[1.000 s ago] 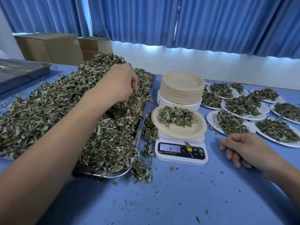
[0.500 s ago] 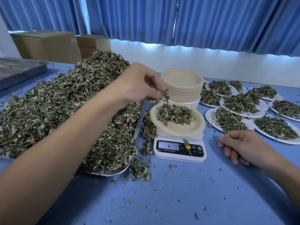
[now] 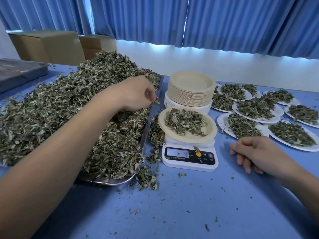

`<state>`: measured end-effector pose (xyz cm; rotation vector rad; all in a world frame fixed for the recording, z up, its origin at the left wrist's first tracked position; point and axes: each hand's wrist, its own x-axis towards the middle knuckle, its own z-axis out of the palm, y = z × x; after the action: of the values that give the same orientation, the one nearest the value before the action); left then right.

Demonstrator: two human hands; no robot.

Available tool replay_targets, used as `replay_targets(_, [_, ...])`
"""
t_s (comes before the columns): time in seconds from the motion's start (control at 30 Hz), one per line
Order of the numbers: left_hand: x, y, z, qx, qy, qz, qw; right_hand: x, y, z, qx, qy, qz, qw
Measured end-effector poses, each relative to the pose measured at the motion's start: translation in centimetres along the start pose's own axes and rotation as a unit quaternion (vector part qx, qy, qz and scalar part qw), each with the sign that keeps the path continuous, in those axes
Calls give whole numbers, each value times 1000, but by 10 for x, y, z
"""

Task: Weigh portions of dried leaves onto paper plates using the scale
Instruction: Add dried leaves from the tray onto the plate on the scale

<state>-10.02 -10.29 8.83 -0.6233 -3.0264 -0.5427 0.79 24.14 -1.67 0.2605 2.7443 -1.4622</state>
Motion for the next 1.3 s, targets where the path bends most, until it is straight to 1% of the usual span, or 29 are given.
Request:
replay_targets(0.03, [1,-7,1,59,-62,-30,996,0,0,0,0,0,0,1000])
replay_targets(0.1, [0,-16,6,131,-185,-71,971,0,0,0,3,0,1,1000])
replay_targets(0.13, [0,-18,10,154,-222,-77,960,0,0,0,4,1,1,1000])
replay_targets(0.17, [0,-18,15,170,-240,-75,953,0,0,0,4,2,0,1000])
replay_targets(0.2, [1,-18,20,173,-240,-73,953,0,0,1,4,3,0,1000])
replay_targets(0.27, [2,-17,23,142,-207,-81,965,-1,-1,1,4,2,-1,1000])
replay_targets(0.37, [3,-15,15,137,-118,-83,980,-1,-2,1,5,1,0,1000])
replay_targets(0.43, [2,-15,8,154,-58,-95,982,-2,-2,1,3,1,0,1000])
replay_targets(0.53, [1,-14,2,165,10,-119,979,-1,-1,0,2,1,0,1000])
replay_targets(0.6, [0,-14,0,167,32,-125,977,0,0,1,5,0,-1,1000])
replay_targets(0.73, [-2,-9,-1,169,28,-125,977,1,1,0,9,0,-2,1000])
replay_targets(0.8, [-2,-5,-2,118,33,-110,986,1,1,0,10,-1,-3,1000])
replay_targets(0.9, [-2,5,0,-24,43,-50,998,1,1,0,13,-2,-5,1000])
replay_targets(0.97, [-2,15,9,-131,37,-18,991,1,1,-1,13,-3,-6,1000])
replay_targets(1.07, [-1,25,24,-252,-12,-7,968,1,2,0,11,-4,-5,1000])
replay_targets(1.13, [-2,25,27,-305,-59,-2,951,1,2,0,12,-3,-6,1000])
replay_targets(1.17, [-2,24,26,-325,-71,4,943,1,2,-1,11,-2,-7,1000])
replay_targets(1.23, [-1,21,23,-342,-57,17,938,1,2,0,6,0,-7,1000])
replay_targets(1.3, [0,17,19,-327,-17,19,945,2,2,0,3,1,-5,1000])
